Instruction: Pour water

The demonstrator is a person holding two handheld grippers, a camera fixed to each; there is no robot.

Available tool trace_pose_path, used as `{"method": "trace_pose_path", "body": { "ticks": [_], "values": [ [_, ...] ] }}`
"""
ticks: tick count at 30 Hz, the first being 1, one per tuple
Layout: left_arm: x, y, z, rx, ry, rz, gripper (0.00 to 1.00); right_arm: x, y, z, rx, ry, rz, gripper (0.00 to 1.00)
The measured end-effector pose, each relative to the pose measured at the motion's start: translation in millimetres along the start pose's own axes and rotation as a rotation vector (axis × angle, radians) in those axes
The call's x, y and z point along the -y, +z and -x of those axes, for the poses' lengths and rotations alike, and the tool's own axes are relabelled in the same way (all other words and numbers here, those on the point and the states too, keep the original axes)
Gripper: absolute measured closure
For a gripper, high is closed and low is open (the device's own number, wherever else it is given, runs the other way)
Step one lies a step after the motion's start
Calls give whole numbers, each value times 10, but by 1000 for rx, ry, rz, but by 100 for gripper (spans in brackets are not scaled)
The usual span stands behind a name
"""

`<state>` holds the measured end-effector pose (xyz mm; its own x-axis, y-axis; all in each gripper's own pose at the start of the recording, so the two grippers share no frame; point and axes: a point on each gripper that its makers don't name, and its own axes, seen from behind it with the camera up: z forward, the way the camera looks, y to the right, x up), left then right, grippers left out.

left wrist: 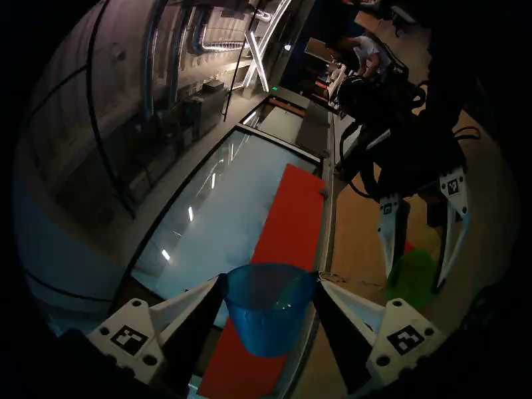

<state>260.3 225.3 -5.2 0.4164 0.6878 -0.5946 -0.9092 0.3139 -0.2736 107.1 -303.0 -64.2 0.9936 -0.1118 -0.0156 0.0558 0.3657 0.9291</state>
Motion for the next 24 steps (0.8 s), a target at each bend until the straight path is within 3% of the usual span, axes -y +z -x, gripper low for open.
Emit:
{"method": "trace_pose_path", "body": {
  "ticks": [24],
  "values": [
    [37,5,-72,-5,54,4,10,-4,14,-8,-5,-1,4,10]
  ]
}}
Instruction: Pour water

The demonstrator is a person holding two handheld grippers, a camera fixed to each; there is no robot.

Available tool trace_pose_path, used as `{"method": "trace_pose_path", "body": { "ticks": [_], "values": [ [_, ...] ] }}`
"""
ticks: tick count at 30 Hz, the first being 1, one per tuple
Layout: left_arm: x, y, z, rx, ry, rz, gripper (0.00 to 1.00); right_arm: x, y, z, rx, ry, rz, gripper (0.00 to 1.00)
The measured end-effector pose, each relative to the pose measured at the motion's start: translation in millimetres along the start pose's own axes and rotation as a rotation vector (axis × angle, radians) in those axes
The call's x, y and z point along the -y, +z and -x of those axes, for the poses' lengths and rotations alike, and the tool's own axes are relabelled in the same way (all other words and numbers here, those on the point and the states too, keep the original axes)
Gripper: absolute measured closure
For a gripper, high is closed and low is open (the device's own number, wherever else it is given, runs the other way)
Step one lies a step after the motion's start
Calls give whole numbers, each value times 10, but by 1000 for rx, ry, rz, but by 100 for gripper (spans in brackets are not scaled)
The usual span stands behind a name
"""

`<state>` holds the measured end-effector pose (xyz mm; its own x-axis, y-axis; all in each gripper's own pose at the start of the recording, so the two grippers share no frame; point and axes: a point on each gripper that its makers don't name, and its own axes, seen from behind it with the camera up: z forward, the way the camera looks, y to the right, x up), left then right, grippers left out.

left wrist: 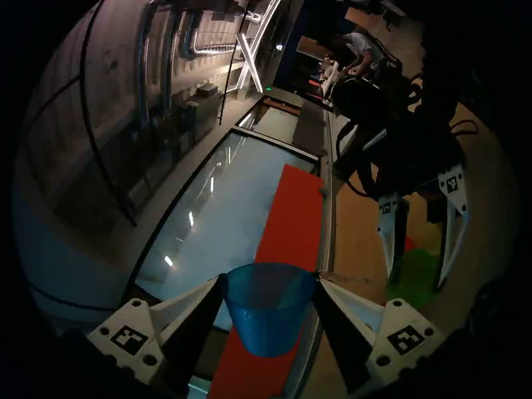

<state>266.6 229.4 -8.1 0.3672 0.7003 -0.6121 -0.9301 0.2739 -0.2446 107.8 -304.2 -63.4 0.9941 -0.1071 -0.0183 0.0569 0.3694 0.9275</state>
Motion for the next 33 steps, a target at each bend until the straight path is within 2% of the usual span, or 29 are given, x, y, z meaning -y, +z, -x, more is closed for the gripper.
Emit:
{"method": "trace_pose_path", "body": {
  "ticks": [33],
  "values": [
    [66,10,-88,-10,88,2,10,-36,27,-17,-4,-4,7,10]
  ]
}}
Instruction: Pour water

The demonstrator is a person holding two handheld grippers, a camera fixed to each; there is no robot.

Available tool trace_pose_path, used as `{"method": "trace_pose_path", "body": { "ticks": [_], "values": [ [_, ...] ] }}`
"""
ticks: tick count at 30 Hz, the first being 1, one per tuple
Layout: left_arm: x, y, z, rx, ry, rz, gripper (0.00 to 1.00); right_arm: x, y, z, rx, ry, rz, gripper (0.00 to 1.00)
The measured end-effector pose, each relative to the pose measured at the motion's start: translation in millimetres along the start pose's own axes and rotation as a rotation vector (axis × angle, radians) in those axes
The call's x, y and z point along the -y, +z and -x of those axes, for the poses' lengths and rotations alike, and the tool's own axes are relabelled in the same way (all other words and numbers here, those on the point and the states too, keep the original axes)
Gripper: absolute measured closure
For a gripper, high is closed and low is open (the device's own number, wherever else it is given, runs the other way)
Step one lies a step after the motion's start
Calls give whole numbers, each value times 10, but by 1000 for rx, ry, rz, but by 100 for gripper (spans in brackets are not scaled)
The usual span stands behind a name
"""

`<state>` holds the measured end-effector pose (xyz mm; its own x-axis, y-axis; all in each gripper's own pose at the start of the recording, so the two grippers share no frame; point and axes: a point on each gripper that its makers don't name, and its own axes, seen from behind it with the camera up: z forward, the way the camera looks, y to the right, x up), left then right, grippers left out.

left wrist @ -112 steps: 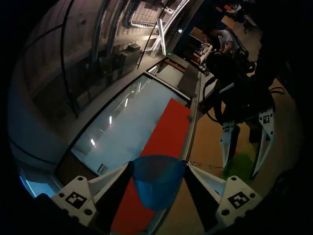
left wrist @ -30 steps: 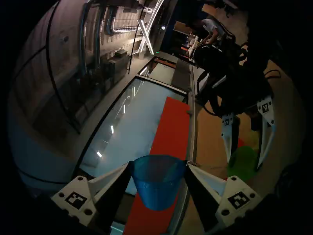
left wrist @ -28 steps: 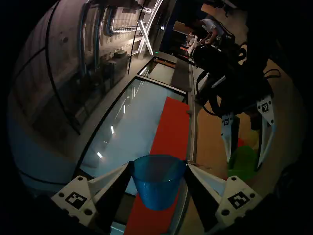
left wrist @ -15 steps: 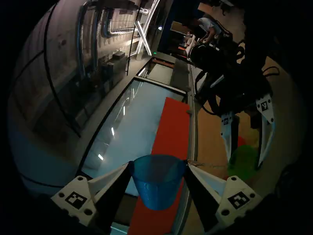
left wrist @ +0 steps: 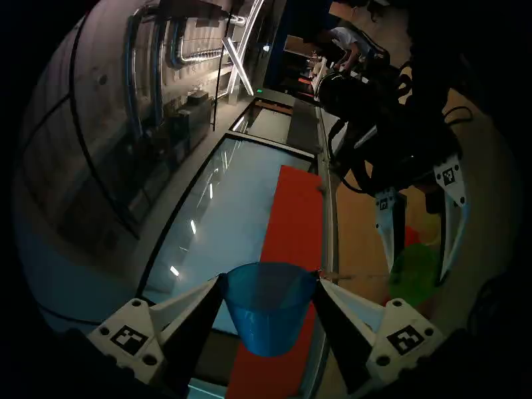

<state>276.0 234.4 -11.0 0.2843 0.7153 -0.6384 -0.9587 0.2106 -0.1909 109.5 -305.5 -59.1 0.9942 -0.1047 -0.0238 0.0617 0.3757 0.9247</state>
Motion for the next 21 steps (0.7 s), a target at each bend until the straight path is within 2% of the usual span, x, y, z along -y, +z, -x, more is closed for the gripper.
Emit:
{"method": "trace_pose_path", "body": {
  "ticks": [21],
  "values": [
    [25,6,-56,-7,66,-11,10,-9,-14,-12,-4,-1,4,10]
  ]
}}
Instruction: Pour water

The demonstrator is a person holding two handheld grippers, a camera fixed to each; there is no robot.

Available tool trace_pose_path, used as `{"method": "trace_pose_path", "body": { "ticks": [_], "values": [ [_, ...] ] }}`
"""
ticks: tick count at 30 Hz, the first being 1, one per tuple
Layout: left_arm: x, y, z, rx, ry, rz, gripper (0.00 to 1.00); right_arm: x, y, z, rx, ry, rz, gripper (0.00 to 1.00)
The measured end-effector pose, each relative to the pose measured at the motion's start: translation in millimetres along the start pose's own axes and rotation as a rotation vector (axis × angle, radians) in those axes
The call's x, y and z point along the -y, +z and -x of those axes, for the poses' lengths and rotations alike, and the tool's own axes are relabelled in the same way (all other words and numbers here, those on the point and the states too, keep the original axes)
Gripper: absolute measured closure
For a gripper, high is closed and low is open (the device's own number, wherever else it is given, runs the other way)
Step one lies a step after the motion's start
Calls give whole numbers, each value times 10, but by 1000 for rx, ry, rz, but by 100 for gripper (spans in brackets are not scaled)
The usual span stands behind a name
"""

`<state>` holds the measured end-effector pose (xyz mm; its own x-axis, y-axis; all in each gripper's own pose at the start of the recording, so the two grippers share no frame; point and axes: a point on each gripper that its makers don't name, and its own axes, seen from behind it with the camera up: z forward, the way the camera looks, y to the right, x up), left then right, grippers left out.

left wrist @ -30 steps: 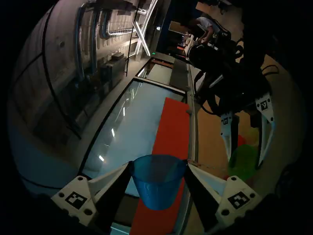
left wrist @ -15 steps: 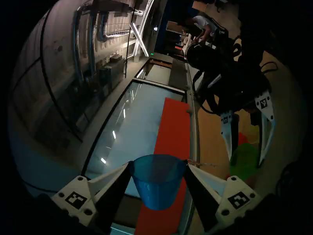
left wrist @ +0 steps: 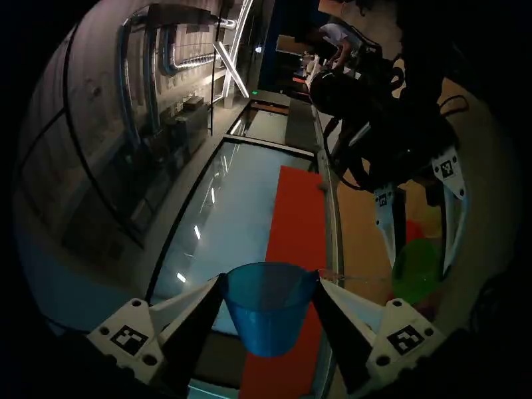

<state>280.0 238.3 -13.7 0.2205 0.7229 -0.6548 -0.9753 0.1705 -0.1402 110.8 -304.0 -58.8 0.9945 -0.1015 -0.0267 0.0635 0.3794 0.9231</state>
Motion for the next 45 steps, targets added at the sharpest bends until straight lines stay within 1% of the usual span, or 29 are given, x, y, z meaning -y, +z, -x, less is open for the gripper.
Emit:
{"method": "trace_pose_path", "body": {
  "ticks": [8,16,30,36,45],
  "values": [
    [-2,1,-7,0,29,1,10,-3,8,6,-1,0,0,10],
    [36,18,1,2,62,-7,10,-3,17,11,1,1,2,10],
    [82,45,-15,0,149,-19,10,-2,19,14,0,-2,3,10],
    [122,28,-48,-8,185,-32,10,2,25,8,1,-1,4,10],
    [108,-35,-92,-13,228,-43,10,-4,28,-13,-1,-3,5,10]
  ]
}}
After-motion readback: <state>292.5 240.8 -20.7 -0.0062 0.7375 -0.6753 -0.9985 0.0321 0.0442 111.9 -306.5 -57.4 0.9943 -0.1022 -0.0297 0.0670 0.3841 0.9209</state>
